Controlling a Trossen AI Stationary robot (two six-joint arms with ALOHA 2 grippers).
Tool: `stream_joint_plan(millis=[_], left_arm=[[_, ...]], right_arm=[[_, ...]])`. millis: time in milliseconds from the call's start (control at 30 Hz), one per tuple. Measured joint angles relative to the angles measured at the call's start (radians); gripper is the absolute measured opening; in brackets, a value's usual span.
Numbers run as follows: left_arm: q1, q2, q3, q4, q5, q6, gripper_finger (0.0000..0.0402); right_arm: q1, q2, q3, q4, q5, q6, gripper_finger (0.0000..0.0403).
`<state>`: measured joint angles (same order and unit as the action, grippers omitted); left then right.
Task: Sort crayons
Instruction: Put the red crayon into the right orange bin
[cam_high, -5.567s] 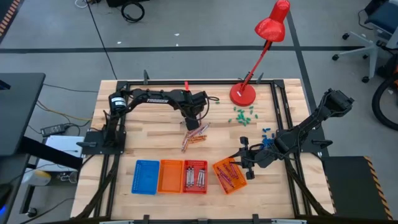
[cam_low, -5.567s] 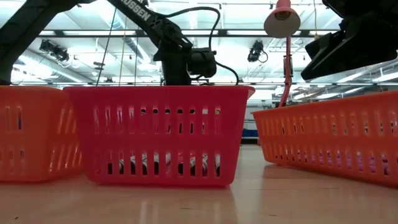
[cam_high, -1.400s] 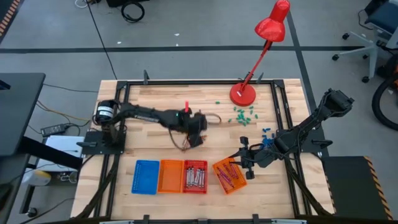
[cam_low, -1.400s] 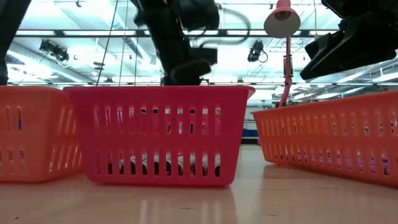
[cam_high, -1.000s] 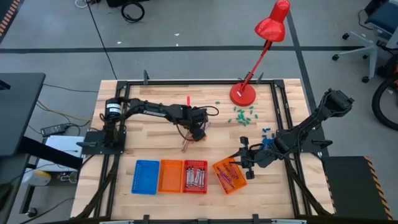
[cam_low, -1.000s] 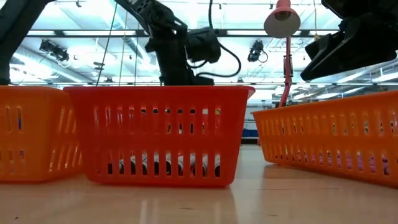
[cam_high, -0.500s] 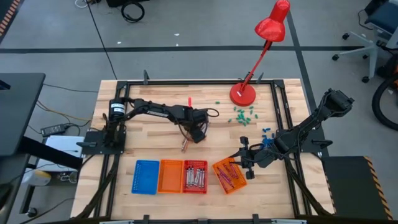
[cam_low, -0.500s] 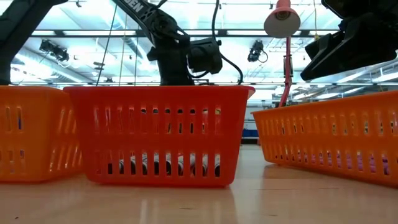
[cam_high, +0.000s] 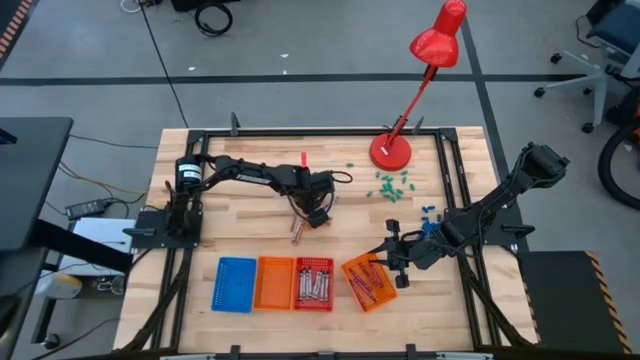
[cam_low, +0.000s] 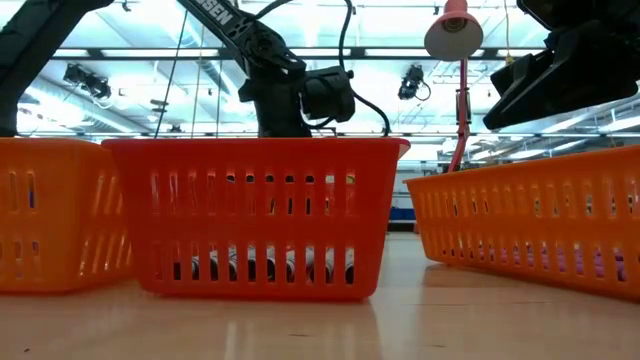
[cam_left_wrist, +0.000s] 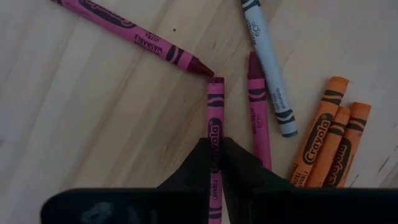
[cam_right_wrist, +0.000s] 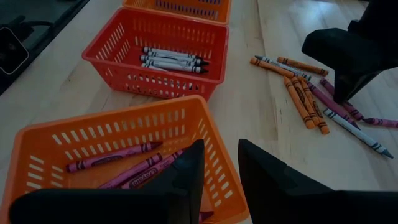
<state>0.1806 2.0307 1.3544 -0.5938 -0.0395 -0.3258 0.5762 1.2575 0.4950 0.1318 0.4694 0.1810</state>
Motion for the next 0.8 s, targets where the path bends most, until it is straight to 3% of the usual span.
stream_joint_plan(millis=[500, 667, 800], left_arm=[[-0.033, -0.079, -0.006, 0.039, -0.019, 0.059, 0.0023], [-0.073, -0.111, -0.005, 0.136, 0.013, 0.122, 0.0023], [-0.138, -0.115, -0.005, 0.226, 0.056, 0.209, 0.0030]], right_arm=[[0.000, 0.000, 0.000, -0.006, 0.000, 0.000, 0.0103], [0.000, 0.000, 0.000, -0.014, 0.007, 0.007, 0.0103], [-0.002, 0.000, 0.000, -0.057, 0.081, 0.048, 0.0103]])
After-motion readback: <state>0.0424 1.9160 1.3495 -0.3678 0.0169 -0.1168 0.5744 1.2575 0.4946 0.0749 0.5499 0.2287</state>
